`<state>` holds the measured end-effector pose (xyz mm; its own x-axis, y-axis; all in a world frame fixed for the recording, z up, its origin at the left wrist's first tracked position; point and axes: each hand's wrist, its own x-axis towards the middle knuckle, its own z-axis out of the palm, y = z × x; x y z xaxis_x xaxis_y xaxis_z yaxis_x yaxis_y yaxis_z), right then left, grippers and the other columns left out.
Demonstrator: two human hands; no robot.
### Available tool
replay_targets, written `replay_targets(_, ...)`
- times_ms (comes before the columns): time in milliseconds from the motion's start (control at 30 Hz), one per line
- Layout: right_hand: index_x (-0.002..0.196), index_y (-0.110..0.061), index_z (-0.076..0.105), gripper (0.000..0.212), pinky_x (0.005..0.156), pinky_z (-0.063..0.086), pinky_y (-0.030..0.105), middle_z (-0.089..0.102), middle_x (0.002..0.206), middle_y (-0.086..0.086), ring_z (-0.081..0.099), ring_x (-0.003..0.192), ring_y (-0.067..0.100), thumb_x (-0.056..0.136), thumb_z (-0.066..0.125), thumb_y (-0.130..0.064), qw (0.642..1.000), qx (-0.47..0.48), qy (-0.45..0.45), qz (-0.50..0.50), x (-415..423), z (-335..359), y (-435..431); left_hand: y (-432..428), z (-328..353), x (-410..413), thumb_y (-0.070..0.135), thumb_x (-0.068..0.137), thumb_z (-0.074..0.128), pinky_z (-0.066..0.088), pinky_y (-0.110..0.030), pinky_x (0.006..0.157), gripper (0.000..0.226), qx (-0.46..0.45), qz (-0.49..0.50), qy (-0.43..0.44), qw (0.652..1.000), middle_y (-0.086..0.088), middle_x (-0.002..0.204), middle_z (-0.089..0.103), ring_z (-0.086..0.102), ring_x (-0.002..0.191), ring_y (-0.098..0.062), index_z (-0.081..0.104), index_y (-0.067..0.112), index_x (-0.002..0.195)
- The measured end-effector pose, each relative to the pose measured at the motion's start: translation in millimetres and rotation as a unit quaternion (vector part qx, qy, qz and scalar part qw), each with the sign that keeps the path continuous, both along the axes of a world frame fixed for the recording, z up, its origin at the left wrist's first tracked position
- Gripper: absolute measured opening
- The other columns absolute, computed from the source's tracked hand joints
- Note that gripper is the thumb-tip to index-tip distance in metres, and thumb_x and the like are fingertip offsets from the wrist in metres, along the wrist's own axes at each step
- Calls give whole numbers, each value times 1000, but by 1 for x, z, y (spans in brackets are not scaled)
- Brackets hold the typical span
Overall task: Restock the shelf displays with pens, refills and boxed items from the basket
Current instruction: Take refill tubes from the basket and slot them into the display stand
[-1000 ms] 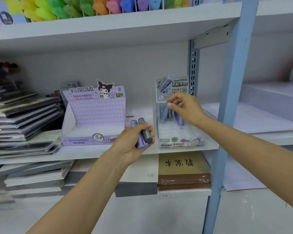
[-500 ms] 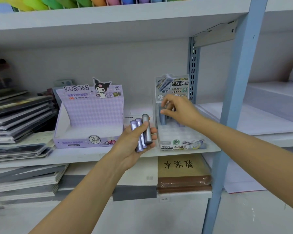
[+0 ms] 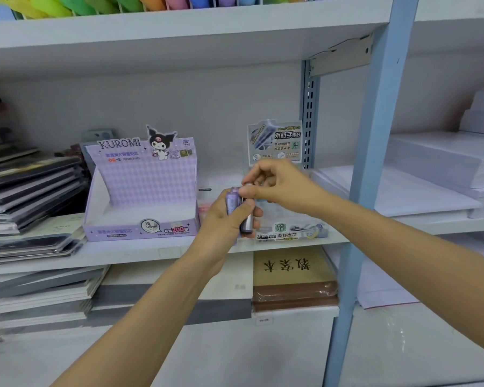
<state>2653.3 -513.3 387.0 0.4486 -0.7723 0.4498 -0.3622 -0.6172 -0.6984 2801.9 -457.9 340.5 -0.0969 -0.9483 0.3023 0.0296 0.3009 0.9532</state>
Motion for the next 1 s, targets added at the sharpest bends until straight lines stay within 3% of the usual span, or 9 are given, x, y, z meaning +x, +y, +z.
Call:
replay_targets(100, 97, -4, 65, 21, 53, 48, 19, 63, 77, 7, 58, 60, 9, 83, 74, -17, 996, 55, -66, 28, -8, 2, 3, 3, 3, -3, 24, 100, 51, 46, -23, 55, 18, 1, 2, -5, 1000, 1, 81, 68, 60, 69, -12, 58, 13, 112)
replay_targets(267, 114, 2, 62, 27, 68, 55, 21, 67, 89, 8, 66, 73, 11, 88, 66, -3, 979, 88, -173, 57, -25, 10, 4, 3, 10, 1, 26, 96, 56, 36, -17, 42, 20, 73, -35, 48, 996, -2, 84, 73, 57, 62, -9, 62, 13, 110)
replay_targets(367, 119, -1, 60, 33, 75, 58, 26, 67, 98, 14, 69, 79, 16, 87, 67, -4, 974, 107, -190, 70, -30, 12, 7, 1, 9, 1, 18, 92, 63, 34, -17, 42, 10, 63, -5, 61, 996, -2, 79, 70, 51, 55, -7, 65, 14, 102)
replay_targets(533, 99, -1, 65, 23, 61, 56, 20, 69, 81, 9, 66, 67, 14, 79, 74, -8, 970, 121, -209, 18, -28, 8, 7, -2, 6, -4, 11, 83, 74, 34, -17, 42, 14, 22, 57, 46, 997, -1, 66, 53, 43, 51, -8, 66, 13, 94)
replay_targets(633, 101, -3, 62, 29, 61, 57, 22, 71, 81, 9, 68, 64, 16, 77, 77, -8, 953, 148, -265, 0, -26, 6, 6, -2, 7, -7, 9, 82, 75, 33, -17, 42, 20, -8, 78, 49, 996, 2, 61, 52, 42, 49, -9, 64, 8, 98)
replay_targets(767, 96, 0, 66, 25, 55, 52, 18, 70, 73, 6, 63, 61, 14, 80, 75, -17, 954, 176, -243, -15, -27, 3, 2, -5, 8, -9, 10, 82, 75, 35, -17, 43, 22, -23, 102, 55, 993, 3, 59, 53, 43, 50, -10, 65, 6, 101)
replay_targets(867, 95, -3, 69, 14, 63, 55, 20, 72, 78, 8, 66, 68, 16, 82, 72, -8, 952, 131, -276, -23, -33, 6, -1, -6, 10, -9, 11, 89, 68, 38, -19, 45, 16, -5, 83, 66, 994, -8, 75, 59, 49, 55, -11, 66, 8, 104)
replay_targets(1000, 101, -4, 70, 22, 78, 56, 23, 72, 95, 14, 67, 84, 18, 80, 75, -4, 964, -18, -238, -116, -43, 16, -15, -12, 11, -9, 2, 95, 55, 40, -23, 51, 17, 31, 92, 102, 990, -13, 85, 60, 49, 62, -14, 60, 15, 104)
